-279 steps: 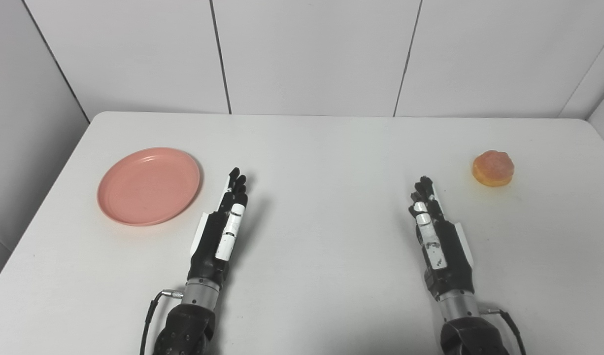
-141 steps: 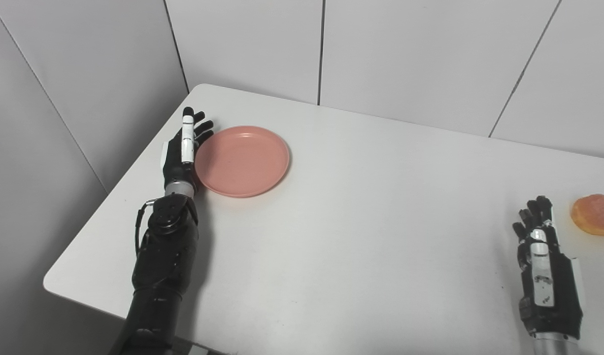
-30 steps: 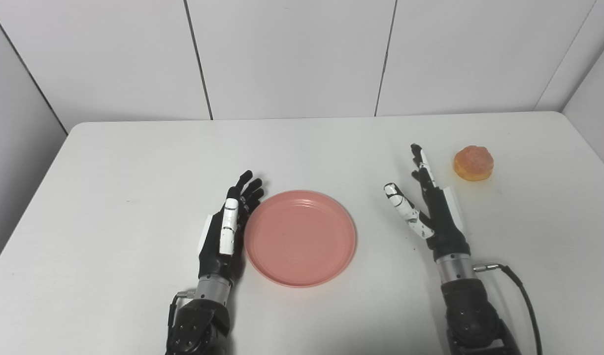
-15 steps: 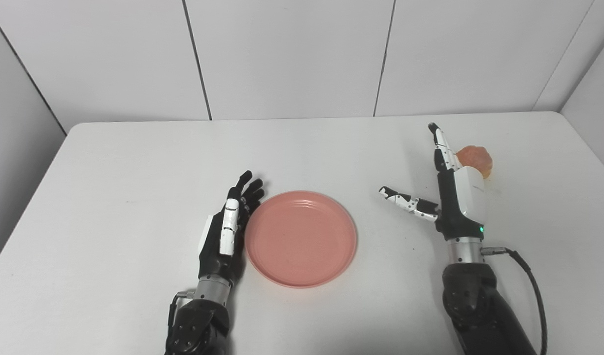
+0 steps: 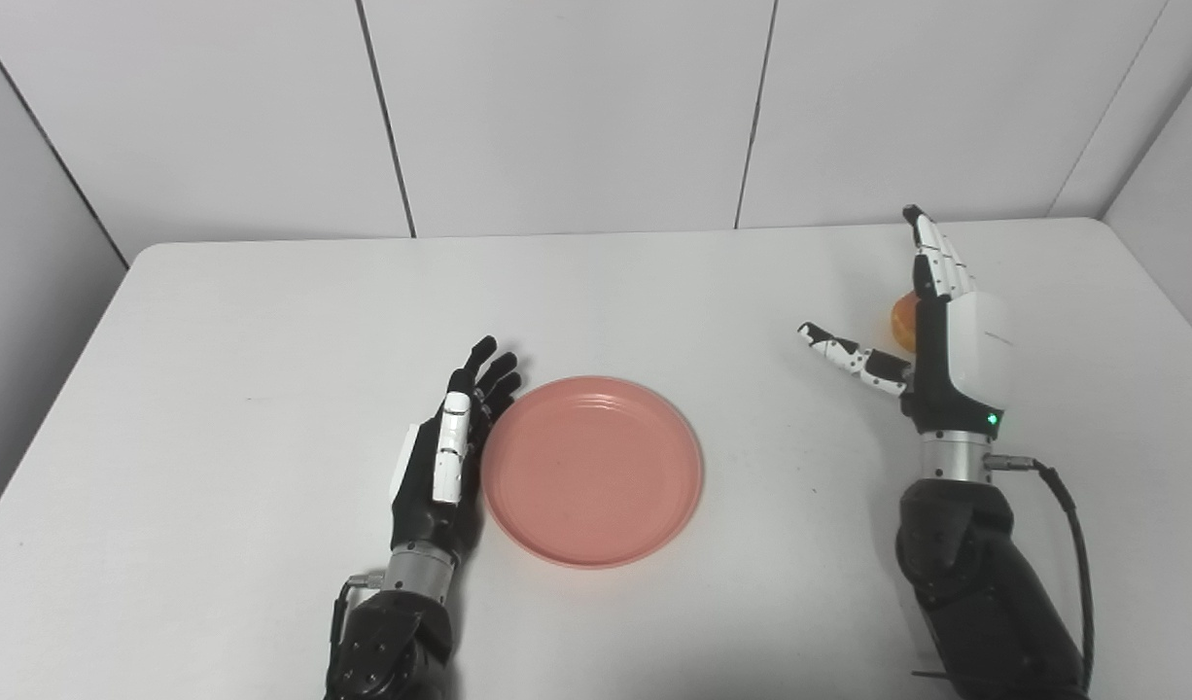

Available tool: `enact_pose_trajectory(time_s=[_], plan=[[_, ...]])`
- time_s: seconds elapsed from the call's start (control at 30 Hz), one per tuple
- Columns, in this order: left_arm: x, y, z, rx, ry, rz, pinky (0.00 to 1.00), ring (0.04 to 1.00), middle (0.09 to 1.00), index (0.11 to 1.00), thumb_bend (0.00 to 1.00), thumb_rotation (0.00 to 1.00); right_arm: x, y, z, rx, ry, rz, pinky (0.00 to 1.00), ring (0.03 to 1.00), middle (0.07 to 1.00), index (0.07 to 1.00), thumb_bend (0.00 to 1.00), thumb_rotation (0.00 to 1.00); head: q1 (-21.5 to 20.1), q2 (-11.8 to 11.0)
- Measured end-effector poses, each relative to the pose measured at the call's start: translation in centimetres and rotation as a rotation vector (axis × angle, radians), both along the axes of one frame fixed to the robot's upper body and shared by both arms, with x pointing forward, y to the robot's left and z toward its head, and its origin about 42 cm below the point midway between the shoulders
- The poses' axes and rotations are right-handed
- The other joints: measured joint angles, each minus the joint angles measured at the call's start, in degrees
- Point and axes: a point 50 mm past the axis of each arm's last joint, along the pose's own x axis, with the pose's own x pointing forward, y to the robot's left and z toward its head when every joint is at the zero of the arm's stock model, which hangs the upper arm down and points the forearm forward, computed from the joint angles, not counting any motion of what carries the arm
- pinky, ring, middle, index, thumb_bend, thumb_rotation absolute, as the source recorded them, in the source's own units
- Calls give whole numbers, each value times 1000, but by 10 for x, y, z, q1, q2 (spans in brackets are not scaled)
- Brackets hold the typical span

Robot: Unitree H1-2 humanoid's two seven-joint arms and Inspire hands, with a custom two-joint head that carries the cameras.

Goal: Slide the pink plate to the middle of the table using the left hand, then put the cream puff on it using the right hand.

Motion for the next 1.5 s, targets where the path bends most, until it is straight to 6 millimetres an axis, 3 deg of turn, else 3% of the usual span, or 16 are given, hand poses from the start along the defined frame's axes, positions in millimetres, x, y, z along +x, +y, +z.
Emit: enact_pose_trajectory(time_s=[0.13,0.33,0.53,0.7,0.83,1.0,1.3,1.43,1.5], plan=[[0,1,0,0,0,1,951,909,897,893,536,1000,3,-17,13,8,67,-59,799,868,889,892,862,468,-13,0],[0,3,0,11,1,-3,961,917,911,905,546,1000,3,-43,51,37,178,-99,756,865,885,883,889,460,-14,0],[0,5,1,15,0,-4,960,916,907,899,535,1000,0,-61,76,32,271,-111,738,849,875,867,915,399,-8,4],[0,5,2,16,4,-9,970,919,909,905,540,1000,8,-72,75,94,369,-104,751,855,888,864,936,318,-12,13],[0,4,4,17,10,-16,966,917,909,904,539,1000,12,-76,68,138,418,-88,819,906,918,877,938,253,-11,16],[-1,4,4,20,13,-18,953,906,902,896,535,1000,16,-78,59,174,467,-70,863,936,939,886,947,256,-11,18],[0,5,4,18,14,-13,945,908,902,893,523,1000,30,-71,66,162,500,-51,775,903,919,899,978,282,-24,18],[0,7,4,16,14,-7,952,911,899,893,521,1000,37,-64,64,167,520,-47,782,906,919,900,983,271,-88,6],[0,10,4,13,14,-5,958,915,901,892,525,1000,39,-58,60,173,533,-40,789,908,920,902,985,263,-88,6]])
